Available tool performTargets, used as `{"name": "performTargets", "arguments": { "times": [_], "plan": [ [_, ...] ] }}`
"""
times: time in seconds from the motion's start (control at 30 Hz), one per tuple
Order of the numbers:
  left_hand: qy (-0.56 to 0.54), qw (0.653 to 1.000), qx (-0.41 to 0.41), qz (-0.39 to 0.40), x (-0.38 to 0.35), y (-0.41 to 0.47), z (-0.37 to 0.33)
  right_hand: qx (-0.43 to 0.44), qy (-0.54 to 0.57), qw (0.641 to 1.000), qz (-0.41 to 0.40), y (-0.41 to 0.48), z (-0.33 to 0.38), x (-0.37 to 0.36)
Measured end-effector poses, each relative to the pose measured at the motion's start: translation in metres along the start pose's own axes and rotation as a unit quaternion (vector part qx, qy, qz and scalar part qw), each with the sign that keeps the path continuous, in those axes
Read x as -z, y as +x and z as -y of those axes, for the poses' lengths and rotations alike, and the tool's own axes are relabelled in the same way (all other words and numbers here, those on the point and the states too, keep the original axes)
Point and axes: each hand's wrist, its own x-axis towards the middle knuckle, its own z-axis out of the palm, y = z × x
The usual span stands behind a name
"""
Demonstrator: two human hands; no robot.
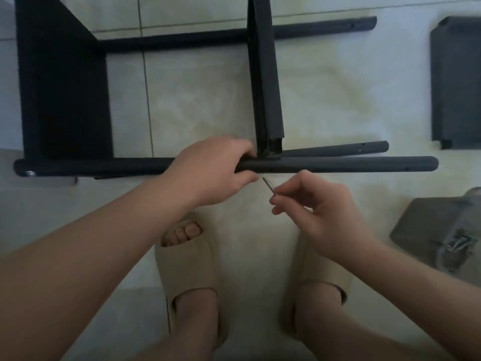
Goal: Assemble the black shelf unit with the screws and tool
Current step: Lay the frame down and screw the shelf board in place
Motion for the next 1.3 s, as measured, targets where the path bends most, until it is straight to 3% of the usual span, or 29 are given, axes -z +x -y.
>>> {"name": "performTargets", "arguments": {
  "times": [0.4,0.7,1.3],
  "plan": [
    [-0.078,0.996,-0.017,-0.041,0.01,-0.022,-0.005,0.101,-0.03,0.993,-0.047,-0.004,0.013,0.009],
    [-0.09,0.995,-0.012,-0.043,0.014,-0.023,-0.005,0.092,-0.045,0.993,-0.049,-0.002,0.011,0.01],
    [-0.145,0.984,-0.028,0.096,0.029,-0.014,-0.007,0.064,-0.087,0.993,-0.054,0.007,0.023,0.003]
  ]
}}
